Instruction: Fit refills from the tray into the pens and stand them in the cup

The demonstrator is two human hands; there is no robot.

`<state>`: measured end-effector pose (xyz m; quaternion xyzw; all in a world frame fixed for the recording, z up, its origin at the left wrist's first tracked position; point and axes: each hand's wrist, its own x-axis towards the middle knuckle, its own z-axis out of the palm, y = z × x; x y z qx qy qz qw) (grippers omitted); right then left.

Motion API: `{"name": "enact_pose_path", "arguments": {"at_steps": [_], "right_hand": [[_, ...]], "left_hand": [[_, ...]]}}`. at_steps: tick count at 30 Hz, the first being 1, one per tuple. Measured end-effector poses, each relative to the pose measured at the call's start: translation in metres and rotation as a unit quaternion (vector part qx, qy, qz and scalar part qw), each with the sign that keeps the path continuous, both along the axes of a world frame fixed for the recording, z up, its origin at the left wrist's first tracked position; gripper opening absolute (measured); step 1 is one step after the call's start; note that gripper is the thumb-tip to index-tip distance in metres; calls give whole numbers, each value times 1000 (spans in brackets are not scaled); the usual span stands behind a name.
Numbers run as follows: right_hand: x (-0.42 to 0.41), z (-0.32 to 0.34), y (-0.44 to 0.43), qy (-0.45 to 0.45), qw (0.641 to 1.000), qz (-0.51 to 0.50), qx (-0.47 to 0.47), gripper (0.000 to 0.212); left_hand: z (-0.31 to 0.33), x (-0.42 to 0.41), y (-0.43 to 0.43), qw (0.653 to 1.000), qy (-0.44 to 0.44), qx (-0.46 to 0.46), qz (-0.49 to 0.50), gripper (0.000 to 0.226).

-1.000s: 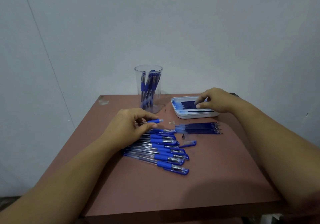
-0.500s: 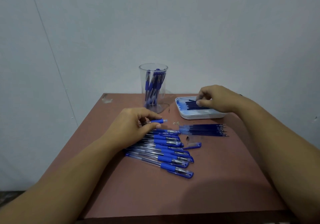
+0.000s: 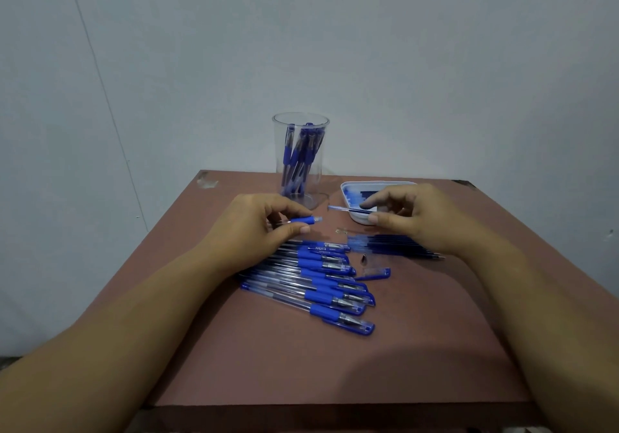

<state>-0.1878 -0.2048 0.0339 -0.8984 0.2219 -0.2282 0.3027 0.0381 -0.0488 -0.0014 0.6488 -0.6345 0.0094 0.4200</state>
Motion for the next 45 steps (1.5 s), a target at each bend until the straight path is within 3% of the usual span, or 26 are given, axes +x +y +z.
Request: {"name": "enact_pose_path", "arguments": {"at_steps": [11,35,45], "right_hand": [[-6,14,18,-17,1000,11,7,13],[6,0,13,38,996,74,-40,13],[12,-4,16,38,994,81,-69,27]], "left_hand": [[-2,3,-3,1000,15,-18,-9,19],[2,3,0,1000,-15,-8,-16,18],[4,-2,1,1000,-13,6,-26,17]]}}
